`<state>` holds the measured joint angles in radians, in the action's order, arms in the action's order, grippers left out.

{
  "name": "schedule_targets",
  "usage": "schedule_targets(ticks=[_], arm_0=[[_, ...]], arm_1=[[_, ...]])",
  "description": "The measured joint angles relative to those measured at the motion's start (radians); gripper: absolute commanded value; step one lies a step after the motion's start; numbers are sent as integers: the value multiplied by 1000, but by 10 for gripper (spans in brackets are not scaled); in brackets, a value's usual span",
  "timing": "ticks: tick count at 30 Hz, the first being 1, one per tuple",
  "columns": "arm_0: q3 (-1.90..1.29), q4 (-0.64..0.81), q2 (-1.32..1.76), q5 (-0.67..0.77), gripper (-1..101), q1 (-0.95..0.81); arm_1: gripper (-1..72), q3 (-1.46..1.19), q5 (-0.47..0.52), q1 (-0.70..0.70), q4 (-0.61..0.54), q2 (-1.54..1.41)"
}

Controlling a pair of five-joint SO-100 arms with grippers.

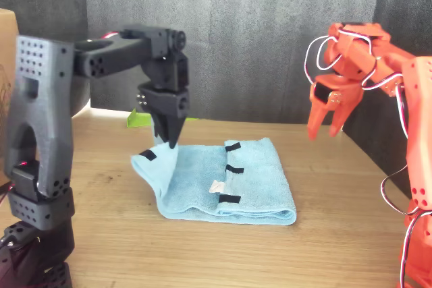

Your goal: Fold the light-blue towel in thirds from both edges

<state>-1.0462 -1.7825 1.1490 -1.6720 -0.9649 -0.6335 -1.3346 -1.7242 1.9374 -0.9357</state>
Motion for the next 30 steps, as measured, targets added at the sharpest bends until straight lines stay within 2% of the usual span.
schedule_targets(ticks=[16, 22, 23, 26, 30], arm_0=[[436, -167, -319, 3, -2, 121], [670, -250, -485, 8, -2, 173], [693, -250, -497, 8, 21, 183], [755, -259, -535, 5, 183, 210], [784, -268, -538, 5, 233, 233]], arm_1=[[265, -84, 18, 72, -2, -41], [266, -155, 40, 72, -46, -63], [266, -163, 38, 77, -38, -63], [268, -193, 38, 94, -69, -63], [270, -244, 40, 110, -87, -92]])
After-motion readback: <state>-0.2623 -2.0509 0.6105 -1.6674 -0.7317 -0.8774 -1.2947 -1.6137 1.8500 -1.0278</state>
